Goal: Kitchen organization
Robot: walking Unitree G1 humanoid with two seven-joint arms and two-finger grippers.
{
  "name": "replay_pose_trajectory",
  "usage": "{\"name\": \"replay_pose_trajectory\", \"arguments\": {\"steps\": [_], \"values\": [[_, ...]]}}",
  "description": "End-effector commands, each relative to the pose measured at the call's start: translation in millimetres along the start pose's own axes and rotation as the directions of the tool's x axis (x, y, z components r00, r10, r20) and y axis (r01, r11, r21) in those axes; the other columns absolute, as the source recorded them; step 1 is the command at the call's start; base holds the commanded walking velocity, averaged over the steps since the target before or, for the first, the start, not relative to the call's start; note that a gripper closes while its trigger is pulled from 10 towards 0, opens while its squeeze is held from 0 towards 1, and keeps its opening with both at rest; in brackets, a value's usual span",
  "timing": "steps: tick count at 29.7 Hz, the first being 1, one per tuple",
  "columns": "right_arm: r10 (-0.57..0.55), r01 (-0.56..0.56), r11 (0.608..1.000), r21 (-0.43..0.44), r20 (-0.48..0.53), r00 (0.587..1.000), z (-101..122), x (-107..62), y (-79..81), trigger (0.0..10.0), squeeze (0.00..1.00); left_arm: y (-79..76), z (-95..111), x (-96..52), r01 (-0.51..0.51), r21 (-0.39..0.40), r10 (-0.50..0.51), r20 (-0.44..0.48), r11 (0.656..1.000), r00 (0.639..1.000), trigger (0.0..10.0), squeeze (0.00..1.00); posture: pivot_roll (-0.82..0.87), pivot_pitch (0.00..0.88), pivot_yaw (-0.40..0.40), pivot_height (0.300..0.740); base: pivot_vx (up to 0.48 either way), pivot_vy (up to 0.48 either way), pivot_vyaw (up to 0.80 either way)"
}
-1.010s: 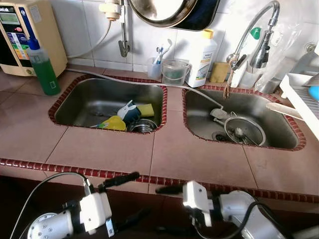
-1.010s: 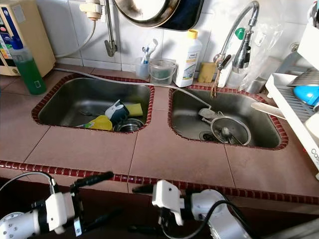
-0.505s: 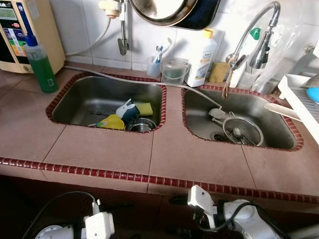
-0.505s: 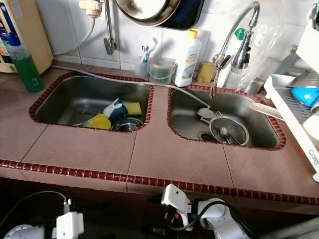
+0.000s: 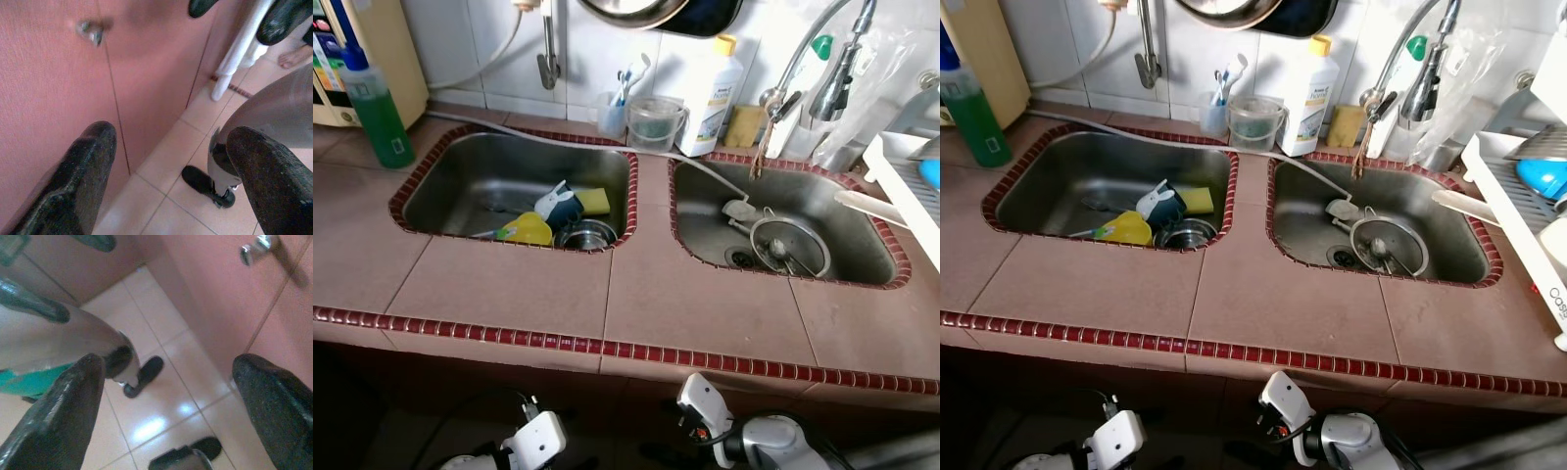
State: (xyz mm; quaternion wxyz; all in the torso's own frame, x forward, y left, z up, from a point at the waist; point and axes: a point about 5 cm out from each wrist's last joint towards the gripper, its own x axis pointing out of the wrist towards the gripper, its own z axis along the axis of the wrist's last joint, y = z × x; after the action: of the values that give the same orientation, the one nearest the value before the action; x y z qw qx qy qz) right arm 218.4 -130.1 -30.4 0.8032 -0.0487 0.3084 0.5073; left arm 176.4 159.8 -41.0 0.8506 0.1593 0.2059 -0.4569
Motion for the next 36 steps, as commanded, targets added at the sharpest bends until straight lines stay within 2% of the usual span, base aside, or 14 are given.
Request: {"name": "replay_pose_trajectory", "arguments": {"steps": [1, 9, 15, 18, 20, 23, 28, 29, 30, 31, 33, 34, 35, 36], "values": [[-0.023, 0.024, 1.0, 0.007, -0.042, 0.999, -8, -1.3, -1.4, 10.0, 0.0, -3.8, -4, 4.7, -0.012, -0.011, 0.012, -0.034, 1.0, 0.999, 10.0, 0.0, -0.06, 0.171, -0.109, 0.74, 0.0, 0.0, 0.0], [-0.01, 0.015, 1.0, 0.025, -0.18, 0.984, -27, 9.8, 8.6, 10.0, 0.0, -22.5, -12, 24.4, -0.066, -0.068, 0.057, -0.121, 0.996, 0.991, 10.0, 0.0, -0.02, 0.209, -0.133, 0.74, 0.0, 0.0, 0.0], [-0.023, 0.035, 0.998, 0.052, -0.219, 0.975, -34, 15.0, 14.6, 10.0, 0.0, -27.5, -15, 30.1, -0.115, -0.094, 0.098, -0.163, 0.989, 0.982, 10.0, 0.0, -0.01, 0.225, -0.137, 0.74, 0.0, 0.0, 0.0], [-0.074, 0.094, 0.993, 0.072, -0.242, 0.967, -39, 19.4, 18.1, 10.0, 0.0, -23.8, -18, 32.2, -0.219, -0.157, 0.185, -0.205, 0.963, 0.961, 10.0, 0.0, -0.01, 0.231, -0.138, 0.74, 0.0, 0.0, 0.0], [-0.128, 0.156, 0.983, 0.097, -0.247, 0.961, -43, 22.0, 20.3, 10.0, 0.0, -17.3, -19, 32.2, -0.33, -0.214, 0.28, -0.234, 0.919, 0.931, 10.0, 0.0, 0.0, 0.237, -0.14, 0.74, 0.0, 0.0, 0.0], [-0.171, 0.204, 0.972, 0.114, -0.248, 0.954, -45, 22.7, 20.5, 10.0, 0.0, -16.9, -21, 31.2, -0.364, -0.219, 0.309, -0.251, 0.905, 0.918, 10.0, 0.0, 0.0, 0.232, -0.14, 0.74, 0.0, 0.0, 0.0], [-0.309, 0.357, 0.916, 0.184, -0.244, 0.919, -47, 19.3, 13.1, 10.0, 0.0, -17.7, -26, 28.2, -0.44, -0.242, 0.368, -0.292, 0.865, 0.883, 10.0, 0.0, 0.0, 0.221, -0.141, 0.74, 0.0, 0.0, 0.0], [-0.375, 0.426, 0.882, 0.201, -0.249, 0.893, -48, 17.0, 9.5, 10.0, 0.0, -17.9, -30, 26.1, -0.475, -0.25, 0.39, -0.323, 0.844, 0.862, 10.0, 0.0, 0.0, 0.215, -0.14, 0.74, 0.0, 0.0, 0.0], [-0.375, 0.426, 0.882, 0.201, -0.249, 0.893, -48, 17.0, 9.5, 10.0, 0.0, -17.9, -30, 26.1, -0.475, -0.25, 0.39, -0.323, 0.844, 0.862, 10.0, 0.0, 0.0, 0.215, -0.14, 0.74, 0.0, 0.0, 0.0], [-0.405, 0.459, 0.862, 0.216, -0.251, 0.879, -49, 15.8, 7.8, 10.0, 0.0, -17.9, -32, 24.8, -0.493, -0.25, 0.401, -0.339, 0.834, 0.851, 10.0, 0.0, 0.0, 0.215, -0.14, 0.74, 0.0, 0.0, 0.0], [-0.459, 0.516, 0.819, 0.252, -0.252, 0.852, -50, 13.0, 4.6, 10.0, 0.0, -17.5, -36, 21.7, -0.537, -0.259, 0.428, -0.377, 0.803, 0.821, 10.0, 0.0, 0.0, 0.215, -0.14, 0.74, 0.0, 0.0, 0.0], [-0.499, 0.557, 0.787, 0.265, -0.259, 0.827, -52, 10.4, 3.0, 10.0, 0.0, -17.5, -41, 17.9, -0.588, -0.274, 0.457, -0.418, 0.761, 0.785, 10.0, 0.0, 0.01, 0.207, -0.14, 0.74, 0.0, 0.0, 0.0], [-0.51, 0.57, 0.777, 0.268, -0.262, 0.819, -53, 9.7, 2.7, 10.0, 0.0, -17.3, -43, 16.2, -0.607, -0.278, 0.468, -0.431, 0.744, 0.771, 10.0, 0.0, 0.01, 0.199, -0.136, 0.74, 0.0, 0.0, 0.0], [-0.51, 0.57, 0.777, 0.268, -0.262, 0.819, -53, 9.7, 2.7, 10.0, 0.0, -17.3, -43, 16.2, -0.607, -0.278, 0.468, -0.431, 0.744, 0.771, 10.0, 0.0, 0.01, 0.199, -0.136, 0.74, 0.0, 0.0, 0.0]]}}
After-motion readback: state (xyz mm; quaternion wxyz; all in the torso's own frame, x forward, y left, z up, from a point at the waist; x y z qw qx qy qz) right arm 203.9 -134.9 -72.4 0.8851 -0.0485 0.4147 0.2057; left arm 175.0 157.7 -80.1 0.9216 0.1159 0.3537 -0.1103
